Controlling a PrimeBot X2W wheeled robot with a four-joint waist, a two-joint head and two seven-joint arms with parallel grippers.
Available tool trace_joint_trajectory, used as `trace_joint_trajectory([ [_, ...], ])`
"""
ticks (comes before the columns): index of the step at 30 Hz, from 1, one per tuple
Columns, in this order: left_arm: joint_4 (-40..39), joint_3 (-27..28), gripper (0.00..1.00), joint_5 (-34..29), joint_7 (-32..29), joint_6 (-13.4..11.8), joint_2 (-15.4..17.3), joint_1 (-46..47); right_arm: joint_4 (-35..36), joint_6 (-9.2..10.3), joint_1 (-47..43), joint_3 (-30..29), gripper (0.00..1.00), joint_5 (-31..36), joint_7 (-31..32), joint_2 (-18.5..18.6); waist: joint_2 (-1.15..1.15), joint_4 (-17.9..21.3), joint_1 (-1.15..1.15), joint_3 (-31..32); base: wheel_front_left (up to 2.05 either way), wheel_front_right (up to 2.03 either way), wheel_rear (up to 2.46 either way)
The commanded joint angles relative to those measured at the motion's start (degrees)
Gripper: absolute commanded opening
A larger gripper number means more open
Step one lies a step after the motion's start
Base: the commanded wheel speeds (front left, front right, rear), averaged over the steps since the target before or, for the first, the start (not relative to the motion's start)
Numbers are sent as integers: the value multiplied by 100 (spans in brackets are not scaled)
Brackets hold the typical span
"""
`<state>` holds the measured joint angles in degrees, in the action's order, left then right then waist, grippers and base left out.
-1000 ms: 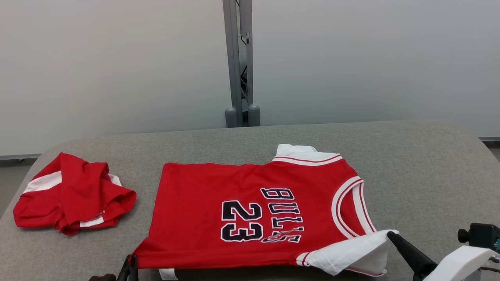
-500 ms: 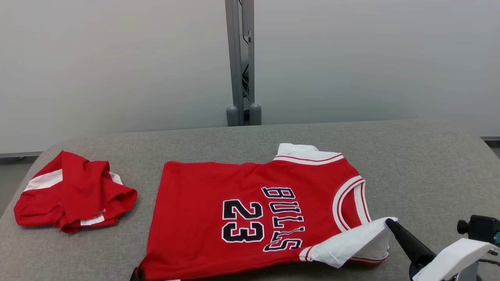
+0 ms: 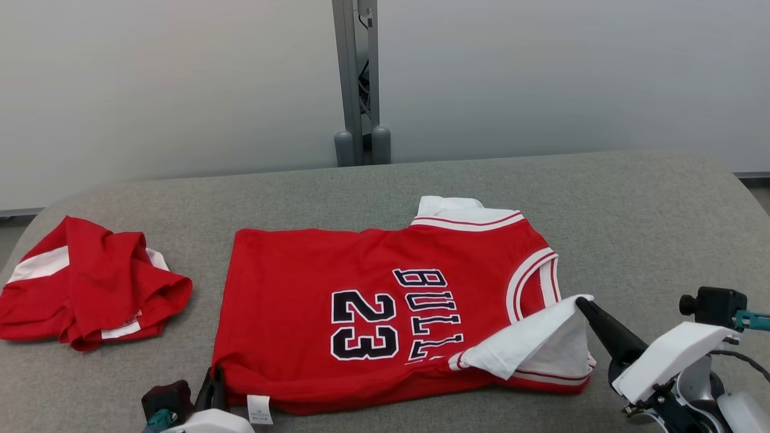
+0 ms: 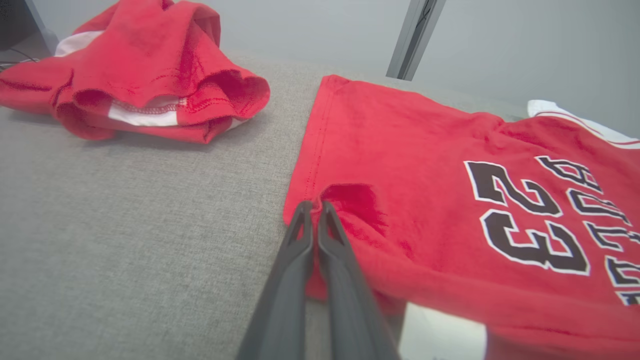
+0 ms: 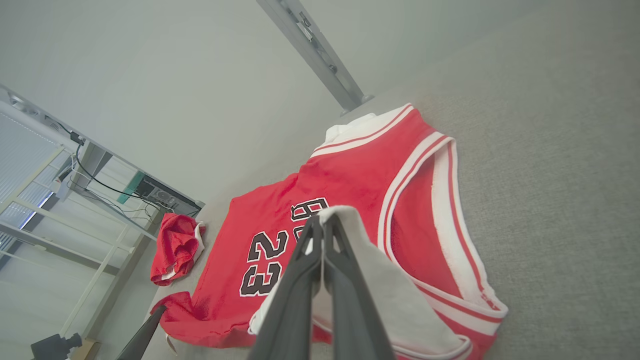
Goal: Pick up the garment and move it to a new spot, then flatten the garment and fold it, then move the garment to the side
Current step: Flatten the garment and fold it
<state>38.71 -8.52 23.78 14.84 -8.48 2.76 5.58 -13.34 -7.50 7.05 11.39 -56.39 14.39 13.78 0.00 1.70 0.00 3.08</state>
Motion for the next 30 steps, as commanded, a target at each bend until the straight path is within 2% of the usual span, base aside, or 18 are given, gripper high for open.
trace_joint_trajectory([
  [1,59,-33,0,-37,23,-24,27,144,-72,2,123,16,0,-11,-68,41,0,36,0,-72,0,0,0],
  [16,970,-100,0,59,37,-110,28,1162,-1239,2,1222,584,0,-423,-628,152,0,49,0,-370,0,0,0],
  [30,1362,-90,0,-72,39,-231,32,1732,-2218,2,2186,1359,0,-697,-1157,252,0,49,0,-884,0,0,0],
])
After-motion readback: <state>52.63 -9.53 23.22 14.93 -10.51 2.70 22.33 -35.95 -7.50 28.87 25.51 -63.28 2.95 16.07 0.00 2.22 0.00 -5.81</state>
